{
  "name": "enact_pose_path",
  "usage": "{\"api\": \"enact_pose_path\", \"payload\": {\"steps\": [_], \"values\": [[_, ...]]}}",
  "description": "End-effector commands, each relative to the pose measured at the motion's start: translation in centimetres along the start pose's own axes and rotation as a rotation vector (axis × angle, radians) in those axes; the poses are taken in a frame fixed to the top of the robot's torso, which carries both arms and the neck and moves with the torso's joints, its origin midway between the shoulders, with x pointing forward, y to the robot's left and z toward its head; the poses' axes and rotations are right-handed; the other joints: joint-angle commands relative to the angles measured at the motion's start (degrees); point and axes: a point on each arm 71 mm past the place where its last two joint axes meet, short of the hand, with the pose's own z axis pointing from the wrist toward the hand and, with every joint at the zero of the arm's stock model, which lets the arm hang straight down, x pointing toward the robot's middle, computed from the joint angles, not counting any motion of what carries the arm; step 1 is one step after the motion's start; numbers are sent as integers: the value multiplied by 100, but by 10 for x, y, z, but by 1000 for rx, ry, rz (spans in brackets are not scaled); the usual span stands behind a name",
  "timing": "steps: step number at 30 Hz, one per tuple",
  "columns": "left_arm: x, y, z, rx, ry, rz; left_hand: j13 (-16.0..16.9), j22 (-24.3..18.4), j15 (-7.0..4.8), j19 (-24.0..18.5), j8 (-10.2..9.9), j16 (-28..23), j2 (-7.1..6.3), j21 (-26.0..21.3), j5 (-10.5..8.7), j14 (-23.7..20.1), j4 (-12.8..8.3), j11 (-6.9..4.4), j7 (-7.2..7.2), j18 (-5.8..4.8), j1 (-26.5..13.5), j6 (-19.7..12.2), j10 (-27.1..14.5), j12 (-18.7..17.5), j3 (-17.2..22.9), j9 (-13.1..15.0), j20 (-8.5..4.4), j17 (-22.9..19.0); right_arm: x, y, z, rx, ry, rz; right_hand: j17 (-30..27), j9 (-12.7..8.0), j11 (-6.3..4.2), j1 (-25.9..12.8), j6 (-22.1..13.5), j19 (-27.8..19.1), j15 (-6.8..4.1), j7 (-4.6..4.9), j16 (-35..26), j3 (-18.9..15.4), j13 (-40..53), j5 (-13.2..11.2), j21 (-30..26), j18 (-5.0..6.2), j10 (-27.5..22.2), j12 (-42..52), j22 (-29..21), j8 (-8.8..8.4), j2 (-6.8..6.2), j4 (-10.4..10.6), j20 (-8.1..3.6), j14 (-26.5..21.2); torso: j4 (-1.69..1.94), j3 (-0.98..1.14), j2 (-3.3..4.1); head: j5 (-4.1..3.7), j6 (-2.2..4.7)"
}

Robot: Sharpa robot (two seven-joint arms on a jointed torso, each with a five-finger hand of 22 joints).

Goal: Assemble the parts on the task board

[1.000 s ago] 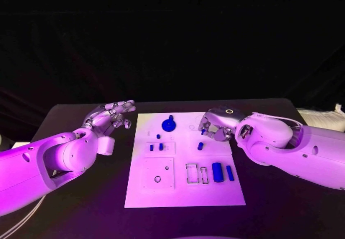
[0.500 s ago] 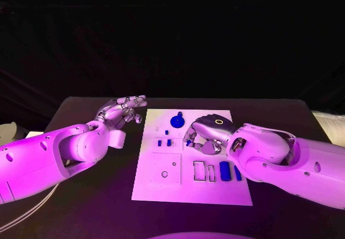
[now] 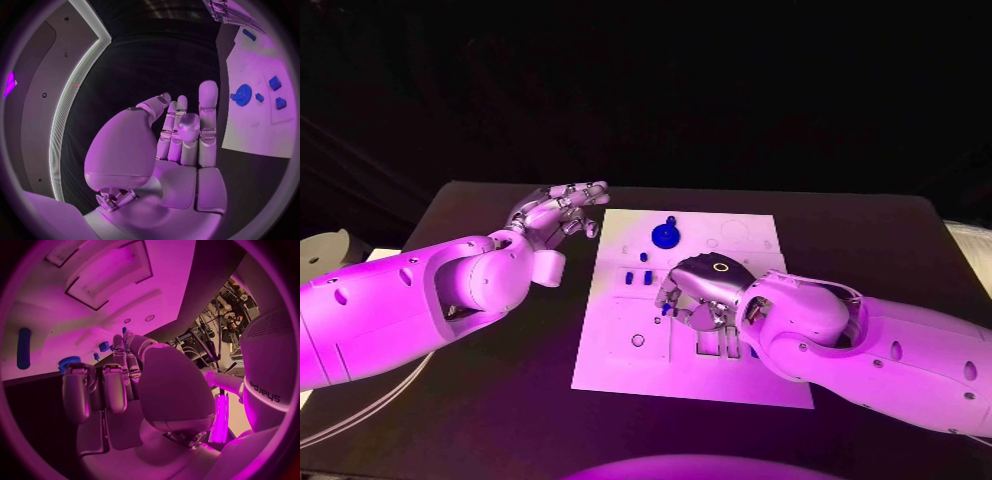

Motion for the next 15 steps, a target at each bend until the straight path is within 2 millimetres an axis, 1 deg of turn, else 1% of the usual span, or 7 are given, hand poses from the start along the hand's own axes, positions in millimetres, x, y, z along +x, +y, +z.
{"api": "enact_pose_path", "payload": {"steps": [1, 3, 5, 9, 12, 15], "values": [[3, 0, 0, 2, 19, -12, 9, -11, 6, -51, -24, -25, 40, -47, 33, -56, 6, 19, 7, 45, 13, -67, -56, 42, -40, -5, 9, -12, 5, 4, 2, -34, 14, -27, 358, 5, 42, 7, -1, 94, 51, 36, -28, -6, -16, 11, -11, 84, -6, -13, 470, 11, 8, -36, 31, 403, -6, 0, 1, 43, -34], [3, 0, 0, 1, 19, -12, 10, -17, 12, -53, -29, -21, 40, -55, 33, -58, 9, 25, 14, 46, 3, -84, -75, 51, -52, -6, 13, -12, 7, 5, 4, -39, 16, -32, 355, 6, 43, 1, -1, 94, 52, 36, -30, -9, -19, 10, -12, 84, -7, -13, 469, 11, 7, -35, 33, 403, -5, 4, 7, 52, -46], [3, 0, 0, 1, 19, -12, 11, -17, 14, -53, -32, -21, 40, -57, 33, -59, 9, 28, 16, 45, 0, -91, -83, 54, -57, -6, 15, -14, 9, 6, 5, -44, 18, -35, 356, 6, 43, 0, 0, 93, 53, 36, -29, -9, -19, 9, -13, 84, -7, -12, 467, 11, 7, -35, 33, 403, 5, 7, 10, 52, -58], [3, 0, 0, 1, 19, -12, 11, -18, 15, -53, -33, -20, 40, -58, 33, -60, 8, 30, 18, 45, 0, -96, -90, 57, -59, -7, 16, -14, 11, 9, 7, -50, 20, -38, 356, 6, 43, 0, 0, 92, 53, 36, -29, -9, -20, 9, -14, 85, -7, -12, 465, 10, 7, -36, 33, 403, -7, 6, -3, 81, -85], [3, 0, 0, 0, 20, -13, 11, -18, 15, -53, -33, -20, 40, -58, 33, -60, 8, 30, 18, 45, 0, -96, -90, 57, -59, -7, 16, -14, 12, 9, 8, -52, 23, -41, 354, 6, 43, -1, 0, 92, 54, 36, -30, -10, -21, 9, -14, 85, -6, -12, 466, 11, 6, -37, 34, 402, -4, 0, -2, 91, -97], [3, 0, 0, -1, 21, -13, 11, -18, 15, -53, -33, -20, 40, -58, 33, -60, 8, 30, 18, 45, 0, -96, -90, 57, -59, -7, 16, -14, 13, 9, 9, -52, 25, -50, 354, 6, 43, -1, 0, 92, 54, 36, -30, -10, -21, 9, -14, 85, -6, -12, 466, 11, 6, -37, 34, 402, -3, 0, -4, 103, -107]]}}
